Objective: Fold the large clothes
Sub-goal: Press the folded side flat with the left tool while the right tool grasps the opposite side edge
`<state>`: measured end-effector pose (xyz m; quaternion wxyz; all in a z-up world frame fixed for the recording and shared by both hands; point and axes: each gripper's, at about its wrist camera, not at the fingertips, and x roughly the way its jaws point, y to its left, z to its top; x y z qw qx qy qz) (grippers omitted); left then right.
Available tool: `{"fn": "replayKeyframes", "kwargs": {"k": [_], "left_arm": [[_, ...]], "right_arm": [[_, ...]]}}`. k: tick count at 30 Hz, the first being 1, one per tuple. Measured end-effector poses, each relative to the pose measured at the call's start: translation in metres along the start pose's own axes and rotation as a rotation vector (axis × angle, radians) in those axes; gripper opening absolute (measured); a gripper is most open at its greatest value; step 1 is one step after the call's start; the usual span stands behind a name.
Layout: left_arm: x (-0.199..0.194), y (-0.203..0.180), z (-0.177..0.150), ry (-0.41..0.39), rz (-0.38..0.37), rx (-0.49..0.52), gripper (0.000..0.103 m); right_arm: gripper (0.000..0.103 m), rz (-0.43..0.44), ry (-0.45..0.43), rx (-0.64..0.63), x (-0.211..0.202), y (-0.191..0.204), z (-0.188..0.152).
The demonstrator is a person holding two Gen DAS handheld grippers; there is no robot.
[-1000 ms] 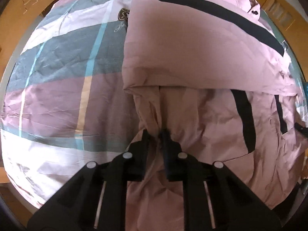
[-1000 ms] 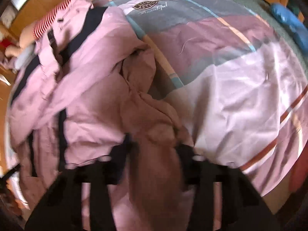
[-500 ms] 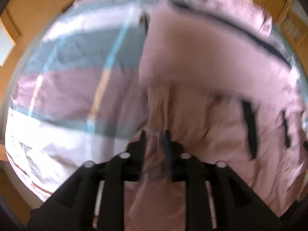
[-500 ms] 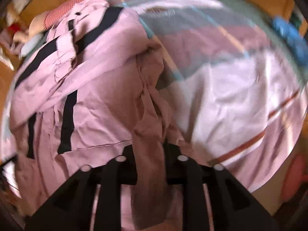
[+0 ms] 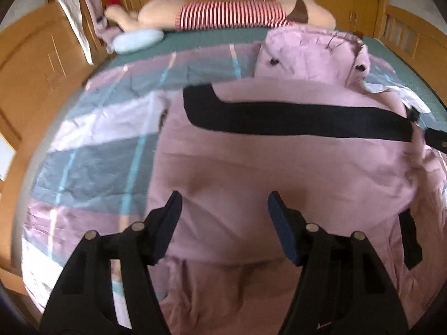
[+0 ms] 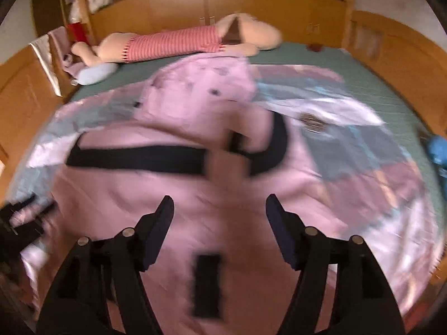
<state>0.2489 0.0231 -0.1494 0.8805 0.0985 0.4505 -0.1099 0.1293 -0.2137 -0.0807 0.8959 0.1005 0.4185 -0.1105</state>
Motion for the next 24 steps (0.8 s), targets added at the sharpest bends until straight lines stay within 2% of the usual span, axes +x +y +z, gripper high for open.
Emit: {"fn": "replayKeyframes", "kwargs": {"k": [2, 5, 8, 9, 13, 15, 18, 20, 24], "left_arm": [[0.011, 0.002, 0.004, 0.036, -0.017, -0.021, 0.066], [0.030, 0.008, 0.010, 0.057, -0.017, -0.025, 0.066], [0.042, 0.010, 0.013, 0.085, -0.042, -0.032, 0.066], [0.046, 0.011, 0.014, 0.093, -0.050, -0.034, 0.067], [0.051, 0.010, 0.012, 0.094, -0.067, -0.009, 0.067], [0.051, 0.010, 0.011, 0.093, -0.061, -0.006, 0.068], [0.049, 0.011, 0.009, 0.104, -0.052, -0.020, 0.069], [0.049, 0.012, 0.009, 0.110, -0.049, -0.028, 0.070], [0.049, 0.013, 0.007, 0.110, -0.035, -0.034, 0.070]], "right_arm": [[0.068, 0.014, 0.027, -0.014, 0.025, 0.015, 0.013], [0.068, 0.031, 0.118, -0.018, 0.071, 0.028, 0.022], [0.068, -0.021, 0.175, -0.012, 0.105, 0.021, 0.026], [0.070, -0.026, 0.181, 0.007, 0.113, 0.012, 0.028], [0.094, -0.033, 0.204, 0.100, 0.133, -0.024, 0.035], [0.096, 0.010, 0.225, 0.146, 0.145, -0.035, 0.034], [0.095, 0.011, 0.206, 0.128, 0.140, -0.035, 0.037], [0.095, 0.016, 0.160, 0.126, 0.128, -0.031, 0.039], [0.094, 0.085, 0.055, 0.168, 0.102, -0.030, 0.047]]}}
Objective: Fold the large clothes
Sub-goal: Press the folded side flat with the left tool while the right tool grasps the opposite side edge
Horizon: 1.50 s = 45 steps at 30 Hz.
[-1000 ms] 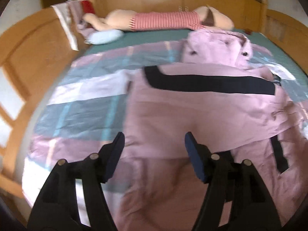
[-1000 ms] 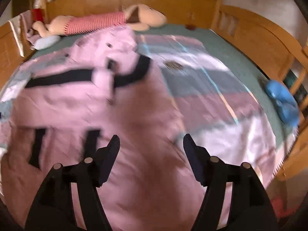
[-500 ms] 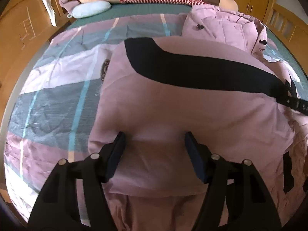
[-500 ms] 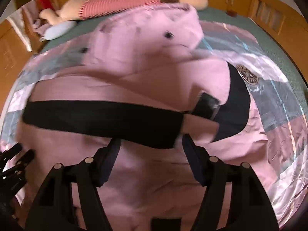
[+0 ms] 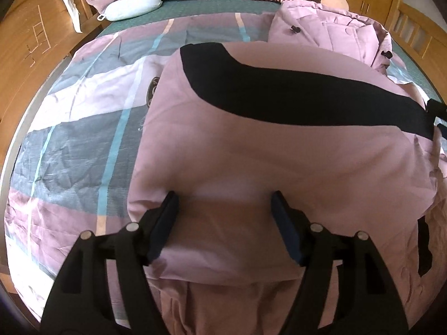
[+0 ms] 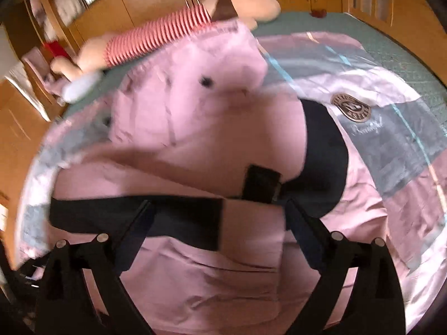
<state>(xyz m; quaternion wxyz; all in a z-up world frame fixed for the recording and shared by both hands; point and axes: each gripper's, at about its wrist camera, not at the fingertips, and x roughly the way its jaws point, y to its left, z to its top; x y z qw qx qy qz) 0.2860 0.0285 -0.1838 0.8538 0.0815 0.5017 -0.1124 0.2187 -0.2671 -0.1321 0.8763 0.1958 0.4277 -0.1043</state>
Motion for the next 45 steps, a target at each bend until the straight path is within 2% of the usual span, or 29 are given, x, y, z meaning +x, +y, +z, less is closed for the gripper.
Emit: {"fn": "replayKeyframes", "kwargs": {"k": [4, 7, 10, 12, 13, 14, 15, 17, 19, 21, 22, 25, 27, 29, 32, 35, 36, 38, 39, 40, 41, 43, 45], "left_arm": [[-0.003, -0.001, -0.001, -0.010, 0.011, 0.006, 0.070], [-0.002, -0.002, -0.002, -0.009, 0.021, 0.014, 0.071], [-0.002, -0.002, -0.003, -0.011, 0.023, 0.010, 0.073], [-0.002, -0.001, -0.003, -0.014, 0.023, 0.004, 0.073], [-0.002, -0.001, -0.003, -0.016, 0.024, 0.003, 0.073], [-0.002, -0.002, -0.003, -0.017, 0.022, 0.004, 0.074], [-0.002, -0.003, -0.003, -0.018, 0.023, 0.008, 0.074], [-0.002, -0.003, -0.004, -0.021, 0.031, 0.010, 0.075], [-0.001, -0.001, -0.003, -0.018, 0.029, -0.001, 0.076], [0.001, 0.000, -0.003, -0.016, 0.030, -0.010, 0.078], [0.001, 0.000, -0.003, -0.017, 0.033, -0.011, 0.078], [0.002, -0.003, -0.003, -0.022, 0.047, -0.001, 0.078], [0.003, -0.003, -0.003, -0.022, 0.050, -0.001, 0.079], [0.004, -0.004, -0.003, -0.020, 0.052, -0.003, 0.080], [0.006, -0.005, -0.002, -0.016, 0.054, -0.003, 0.082], [0.008, -0.005, -0.001, -0.014, 0.055, -0.002, 0.083], [0.009, -0.006, -0.001, -0.013, 0.057, 0.001, 0.084], [0.009, -0.006, -0.001, -0.011, 0.060, -0.002, 0.085], [0.009, -0.006, -0.001, -0.011, 0.059, -0.003, 0.085], [0.009, -0.006, -0.001, -0.011, 0.061, -0.003, 0.085], [0.009, -0.006, -0.001, -0.012, 0.062, -0.003, 0.085], [0.009, -0.006, -0.002, -0.013, 0.067, -0.004, 0.085], [0.010, -0.007, -0.002, -0.012, 0.073, -0.005, 0.085]], "right_arm": [[0.090, 0.015, -0.039, -0.014, -0.013, 0.010, 0.000], [0.089, 0.002, -0.111, -0.046, -0.024, 0.020, -0.002], [0.083, -0.037, -0.160, -0.060, -0.023, 0.024, -0.003], [0.083, -0.107, -0.201, -0.023, -0.022, 0.019, -0.003], [0.083, -0.115, -0.208, 0.009, -0.019, 0.013, -0.003], [0.083, -0.101, -0.195, 0.017, -0.015, 0.011, -0.003], [0.083, -0.109, -0.121, -0.001, 0.000, 0.012, -0.003], [0.083, -0.195, 0.049, -0.130, 0.039, 0.023, -0.009], [0.083, -0.191, 0.053, -0.163, 0.039, 0.024, -0.003], [0.083, -0.100, 0.002, -0.099, 0.022, 0.016, 0.019], [0.083, -0.063, -0.051, -0.046, 0.010, 0.009, 0.036], [0.083, -0.070, -0.101, 0.010, 0.010, 0.000, 0.094], [0.083, -0.140, -0.088, 0.003, 0.035, -0.002, 0.138], [0.083, -0.275, -0.052, -0.028, 0.071, -0.004, 0.177], [0.083, -0.464, 0.003, -0.041, 0.117, -0.006, 0.215], [0.083, -0.480, 0.060, 0.003, 0.150, -0.013, 0.227], [0.079, -0.482, 0.074, 0.015, 0.157, -0.015, 0.226], [0.049, -0.444, 0.098, 0.046, 0.169, -0.019, 0.223], [0.025, -0.405, 0.100, 0.071, 0.170, -0.018, 0.220], [0.010, -0.417, 0.076, 0.082, 0.165, -0.014, 0.218], [0.005, -0.415, 0.046, 0.065, 0.158, -0.007, 0.215], [0.003, -0.359, -0.047, -0.011, 0.128, 0.015, 0.208], [0.002, -0.239, -0.147, -0.052, 0.083, 0.029, 0.195]]}}
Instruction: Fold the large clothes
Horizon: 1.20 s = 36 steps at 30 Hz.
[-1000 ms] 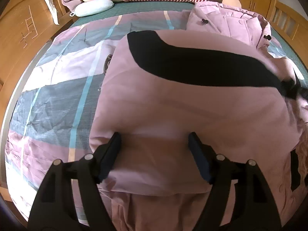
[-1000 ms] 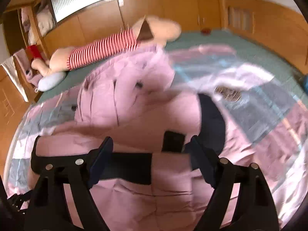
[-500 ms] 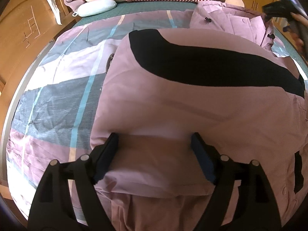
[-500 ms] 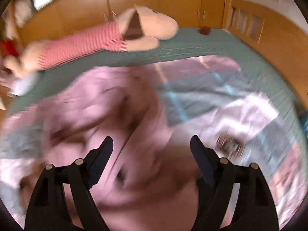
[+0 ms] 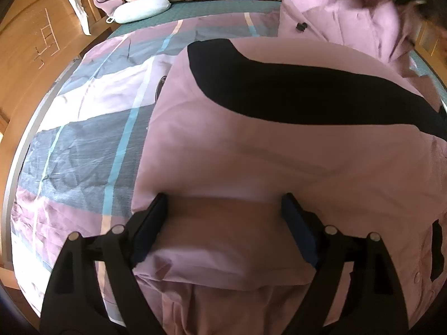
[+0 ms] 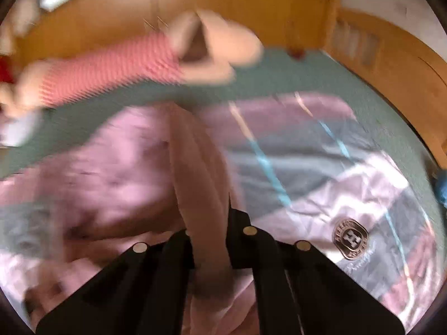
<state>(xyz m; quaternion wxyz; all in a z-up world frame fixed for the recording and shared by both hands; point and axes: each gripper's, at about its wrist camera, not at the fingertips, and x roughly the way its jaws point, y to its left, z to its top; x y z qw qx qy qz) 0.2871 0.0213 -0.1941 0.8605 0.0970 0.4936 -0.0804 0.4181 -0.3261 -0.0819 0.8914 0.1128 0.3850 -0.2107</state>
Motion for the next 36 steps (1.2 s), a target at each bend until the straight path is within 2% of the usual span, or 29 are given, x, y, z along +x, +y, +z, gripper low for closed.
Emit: {"fn": "replayKeyframes", "kwargs": {"k": [3, 5, 7, 8, 9, 10, 12, 14, 16, 18, 20, 22, 24, 27, 32, 34, 36], "left_arm": [[0.000, -0.001, -0.002, 0.002, 0.011, 0.002, 0.085], [0.000, 0.001, -0.003, 0.008, 0.007, -0.005, 0.085], [0.000, 0.003, -0.003, 0.018, -0.004, -0.015, 0.085], [0.000, 0.005, -0.004, 0.022, -0.010, -0.020, 0.086], [0.000, 0.005, -0.004, 0.024, -0.013, -0.023, 0.086], [0.000, 0.005, -0.005, 0.024, -0.014, -0.022, 0.086], [-0.001, 0.004, -0.005, 0.020, -0.009, -0.017, 0.086], [-0.001, 0.003, -0.006, 0.019, -0.001, -0.013, 0.087], [-0.001, 0.003, -0.007, 0.022, -0.002, -0.015, 0.087], [0.000, 0.005, -0.006, 0.029, -0.011, -0.021, 0.087], [0.001, 0.008, -0.006, 0.038, -0.029, -0.036, 0.087], [0.000, 0.013, -0.004, 0.044, -0.045, -0.055, 0.087], [-0.004, 0.022, -0.003, 0.049, -0.079, -0.095, 0.087], [-0.009, 0.040, -0.001, 0.062, -0.160, -0.167, 0.087], [-0.023, 0.074, -0.001, 0.051, -0.308, -0.302, 0.087], [-0.026, 0.085, 0.000, 0.040, -0.333, -0.328, 0.087], [-0.027, 0.094, 0.000, 0.033, -0.362, -0.351, 0.087]], "right_arm": [[0.002, 0.180, -0.115, 0.018, -0.077, -0.017, -0.018], [0.002, 0.403, -0.181, 0.011, -0.129, -0.039, -0.046], [0.002, 0.520, -0.267, -0.066, -0.169, -0.059, -0.079], [0.003, 0.587, -0.291, -0.117, -0.186, -0.073, -0.102], [0.003, 0.618, -0.290, -0.161, -0.194, -0.082, -0.119], [0.003, 0.598, -0.288, -0.205, -0.198, -0.091, -0.136], [0.004, 0.473, -0.267, -0.297, -0.190, -0.105, -0.173], [0.009, 0.379, -0.224, -0.306, -0.172, -0.119, -0.197], [0.012, 0.362, -0.145, -0.243, -0.160, -0.130, -0.211], [0.013, 0.378, -0.128, -0.216, -0.164, -0.131, -0.218], [0.014, 0.346, -0.145, -0.251, -0.176, -0.120, -0.223], [0.016, 0.279, -0.158, -0.341, -0.185, -0.107, -0.230], [0.017, 0.206, -0.183, -0.437, -0.193, -0.089, -0.236], [0.019, 0.143, -0.227, -0.544, -0.199, -0.068, -0.236], [0.022, 0.005, -0.257, -0.718, -0.186, -0.046, -0.240], [0.023, 0.004, -0.286, -0.754, -0.185, -0.043, -0.239], [0.023, 0.159, -0.275, -0.681, -0.195, -0.051, -0.227]]}}
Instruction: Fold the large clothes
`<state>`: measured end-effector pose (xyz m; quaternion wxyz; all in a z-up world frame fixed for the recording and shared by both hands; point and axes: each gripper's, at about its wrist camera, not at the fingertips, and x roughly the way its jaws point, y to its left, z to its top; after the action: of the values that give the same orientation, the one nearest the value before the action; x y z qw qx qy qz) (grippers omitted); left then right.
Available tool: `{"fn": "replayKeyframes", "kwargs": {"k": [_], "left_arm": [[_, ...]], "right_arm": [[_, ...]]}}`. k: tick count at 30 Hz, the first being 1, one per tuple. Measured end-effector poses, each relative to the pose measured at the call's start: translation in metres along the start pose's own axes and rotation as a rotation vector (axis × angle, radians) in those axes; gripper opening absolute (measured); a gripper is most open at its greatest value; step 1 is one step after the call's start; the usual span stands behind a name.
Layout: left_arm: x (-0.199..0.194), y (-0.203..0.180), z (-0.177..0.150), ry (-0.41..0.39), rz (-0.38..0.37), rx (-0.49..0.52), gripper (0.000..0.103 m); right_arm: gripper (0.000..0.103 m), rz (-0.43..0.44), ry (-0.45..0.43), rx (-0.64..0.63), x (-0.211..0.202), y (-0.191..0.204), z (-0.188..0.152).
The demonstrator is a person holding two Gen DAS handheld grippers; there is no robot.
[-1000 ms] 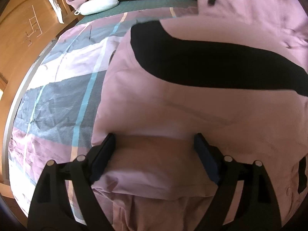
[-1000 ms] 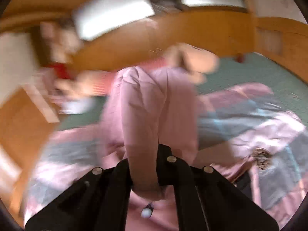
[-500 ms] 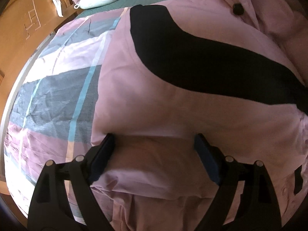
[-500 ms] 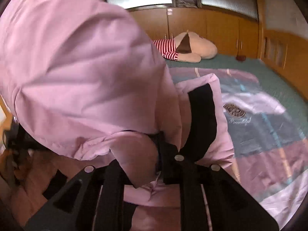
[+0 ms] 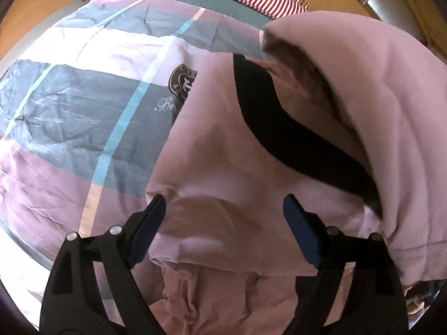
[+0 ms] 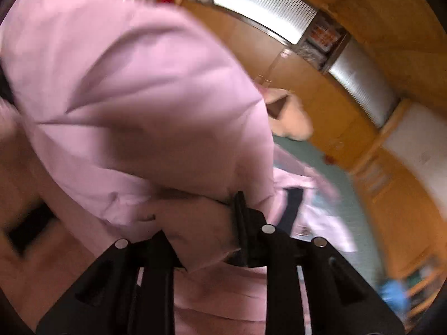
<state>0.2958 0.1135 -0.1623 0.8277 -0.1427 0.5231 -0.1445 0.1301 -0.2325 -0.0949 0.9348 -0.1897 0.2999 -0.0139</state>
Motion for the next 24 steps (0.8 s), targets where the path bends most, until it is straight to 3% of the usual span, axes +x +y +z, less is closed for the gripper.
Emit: {"fn": "replayKeyframes", "kwargs": {"k": [2, 4, 5, 7, 9, 11, 12, 13, 14, 17, 20, 22, 24], "left_arm": [[-0.001, 0.004, 0.002, 0.002, -0.021, -0.011, 0.087], [-0.002, 0.006, 0.004, 0.001, -0.021, -0.008, 0.087], [-0.002, 0.005, 0.005, 0.001, -0.017, -0.003, 0.087], [-0.003, 0.002, 0.005, -0.004, -0.006, 0.012, 0.087], [-0.003, -0.004, 0.001, -0.017, 0.014, 0.016, 0.087], [-0.007, -0.006, -0.003, -0.026, 0.017, 0.017, 0.087], [-0.006, -0.006, -0.002, -0.025, 0.010, 0.016, 0.087], [-0.007, -0.006, -0.001, -0.025, 0.003, 0.015, 0.087], [-0.008, -0.006, -0.002, -0.026, 0.000, 0.014, 0.087], [-0.012, -0.011, -0.003, -0.031, -0.022, 0.030, 0.087], [-0.015, -0.021, -0.006, -0.045, -0.014, 0.069, 0.087], [-0.014, -0.027, -0.009, -0.050, 0.008, 0.098, 0.087], [-0.011, -0.032, -0.012, -0.051, 0.030, 0.117, 0.087]], "right_arm": [[0.024, 0.195, -0.069, 0.171, -0.008, -0.025, 0.007], [0.024, 0.320, -0.100, 0.304, -0.006, -0.046, 0.009], [0.024, 0.327, -0.097, 0.336, -0.001, -0.052, 0.009], [0.025, 0.249, -0.092, 0.296, 0.003, -0.051, 0.010], [0.029, 0.132, -0.089, 0.136, -0.001, -0.028, 0.012], [0.042, 0.057, -0.080, -0.058, -0.003, -0.003, 0.014], [0.058, 0.028, -0.079, -0.115, 0.000, -0.002, 0.008], [0.084, -0.005, -0.078, -0.188, 0.000, 0.001, 0.004], [0.102, 0.013, -0.077, -0.233, -0.005, 0.003, 0.002], [0.102, 0.112, -0.111, -0.240, -0.031, -0.001, -0.006], [0.102, 0.212, -0.132, -0.089, -0.059, -0.018, 0.000], [0.102, 0.289, -0.152, 0.155, -0.072, -0.034, 0.012], [0.102, 0.481, -0.076, 0.440, -0.062, -0.052, 0.019]]}}
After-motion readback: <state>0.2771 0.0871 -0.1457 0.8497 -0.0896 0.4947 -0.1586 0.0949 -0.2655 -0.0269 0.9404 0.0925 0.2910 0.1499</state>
